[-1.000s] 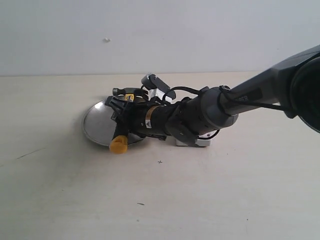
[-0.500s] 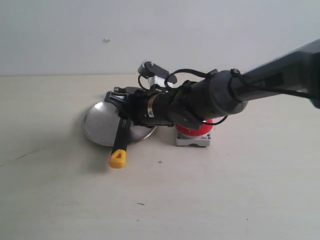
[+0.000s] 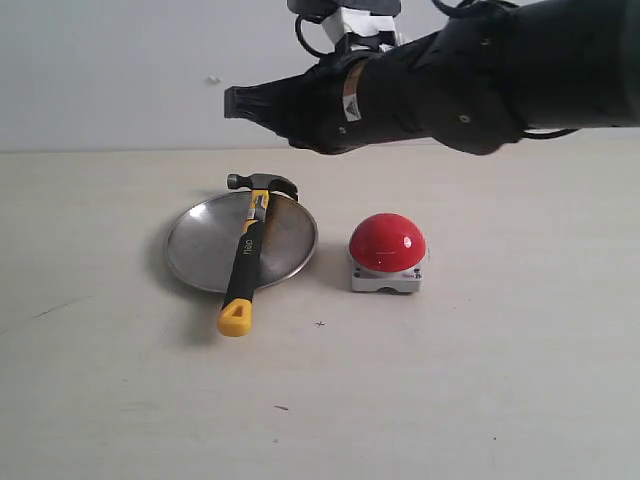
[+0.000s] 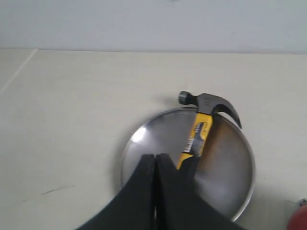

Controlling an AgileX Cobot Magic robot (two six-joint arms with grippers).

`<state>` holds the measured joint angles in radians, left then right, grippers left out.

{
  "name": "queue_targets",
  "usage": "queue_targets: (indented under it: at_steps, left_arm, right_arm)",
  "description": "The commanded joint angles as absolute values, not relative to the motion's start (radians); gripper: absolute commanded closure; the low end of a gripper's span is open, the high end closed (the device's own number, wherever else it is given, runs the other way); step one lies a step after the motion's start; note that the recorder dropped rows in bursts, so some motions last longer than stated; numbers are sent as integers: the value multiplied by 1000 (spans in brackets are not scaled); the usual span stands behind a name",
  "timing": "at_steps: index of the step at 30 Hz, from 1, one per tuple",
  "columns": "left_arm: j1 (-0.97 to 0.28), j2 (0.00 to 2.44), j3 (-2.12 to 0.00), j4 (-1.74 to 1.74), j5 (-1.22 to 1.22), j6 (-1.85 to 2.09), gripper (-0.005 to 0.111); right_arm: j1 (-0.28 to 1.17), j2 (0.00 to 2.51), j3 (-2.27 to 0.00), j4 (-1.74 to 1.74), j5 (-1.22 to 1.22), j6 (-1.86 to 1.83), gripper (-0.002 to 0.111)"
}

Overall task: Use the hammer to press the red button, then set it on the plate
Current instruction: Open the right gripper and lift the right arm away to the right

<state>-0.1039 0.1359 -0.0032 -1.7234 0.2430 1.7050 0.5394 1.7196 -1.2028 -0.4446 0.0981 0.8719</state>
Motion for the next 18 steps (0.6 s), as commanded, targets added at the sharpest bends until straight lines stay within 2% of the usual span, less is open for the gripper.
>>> queue_targets:
  at_steps: [1, 6, 9, 13, 18]
  left_arm:
    - [-101, 128, 0, -1720, 241, 1705, 107]
    - [-101, 128, 0, -1720, 241, 1705, 107]
    - [-101, 128, 0, -1720, 241, 1705, 107]
    - [-101, 128, 0, -1720, 241, 1705, 107]
    - [-101, 128, 0, -1720, 241, 1705, 107]
  right_arm:
    - [583, 1550, -1025, -456, -60, 841, 108]
    - [639, 1185, -646, -456, -108, 727, 108]
    - [639, 986, -475, -446, -26, 729, 108]
    - [639, 836, -427, -446, 102, 724, 108]
    - [639, 729, -427, -526, 128, 671, 108]
